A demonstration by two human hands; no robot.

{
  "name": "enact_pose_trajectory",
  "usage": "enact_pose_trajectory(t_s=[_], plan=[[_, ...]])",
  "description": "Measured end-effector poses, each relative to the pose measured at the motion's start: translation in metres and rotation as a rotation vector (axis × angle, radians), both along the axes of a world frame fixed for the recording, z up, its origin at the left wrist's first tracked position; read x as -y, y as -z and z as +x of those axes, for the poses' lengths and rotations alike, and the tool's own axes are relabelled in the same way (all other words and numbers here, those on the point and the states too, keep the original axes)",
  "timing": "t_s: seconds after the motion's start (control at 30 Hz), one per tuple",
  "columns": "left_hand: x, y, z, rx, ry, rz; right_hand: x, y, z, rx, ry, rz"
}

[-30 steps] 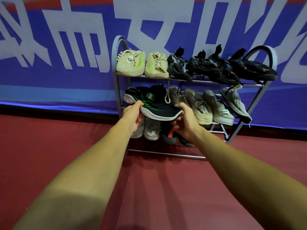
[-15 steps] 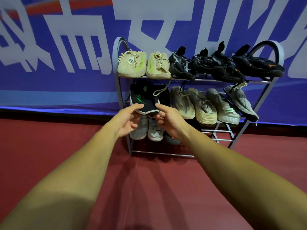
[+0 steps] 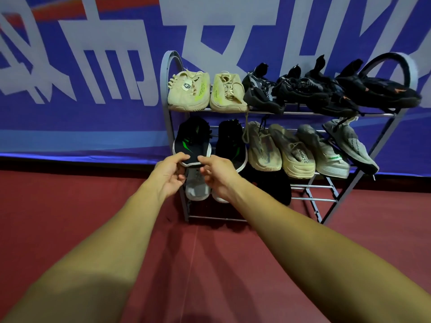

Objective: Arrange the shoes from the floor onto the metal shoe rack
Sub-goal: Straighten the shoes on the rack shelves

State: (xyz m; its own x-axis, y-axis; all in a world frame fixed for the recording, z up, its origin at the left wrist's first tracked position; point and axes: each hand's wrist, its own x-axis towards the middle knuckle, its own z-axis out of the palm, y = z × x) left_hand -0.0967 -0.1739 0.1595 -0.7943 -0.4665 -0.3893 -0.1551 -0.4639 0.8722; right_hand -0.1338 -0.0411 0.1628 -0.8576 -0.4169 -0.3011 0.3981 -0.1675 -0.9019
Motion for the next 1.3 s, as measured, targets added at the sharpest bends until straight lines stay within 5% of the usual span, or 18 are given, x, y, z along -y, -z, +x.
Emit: enact_pose_trajectory(t_s=[0.37,0.9,1.3], plan=[[-0.001,0.006,-0.007,0.008,0.016,-0.051,0.017,0.02,-0.007,0.003,0.086,-0.022],[-0.001,0.02,-0.013,0.104,-0.063,-0.065,-0.004,0.002,0.0,0.0,-0.122,0.192],[-0.041,0.016,0.006,0.184,0.147,-0.155,-0.066,-0.013,0.005,-0.073,-0.111,0.245]])
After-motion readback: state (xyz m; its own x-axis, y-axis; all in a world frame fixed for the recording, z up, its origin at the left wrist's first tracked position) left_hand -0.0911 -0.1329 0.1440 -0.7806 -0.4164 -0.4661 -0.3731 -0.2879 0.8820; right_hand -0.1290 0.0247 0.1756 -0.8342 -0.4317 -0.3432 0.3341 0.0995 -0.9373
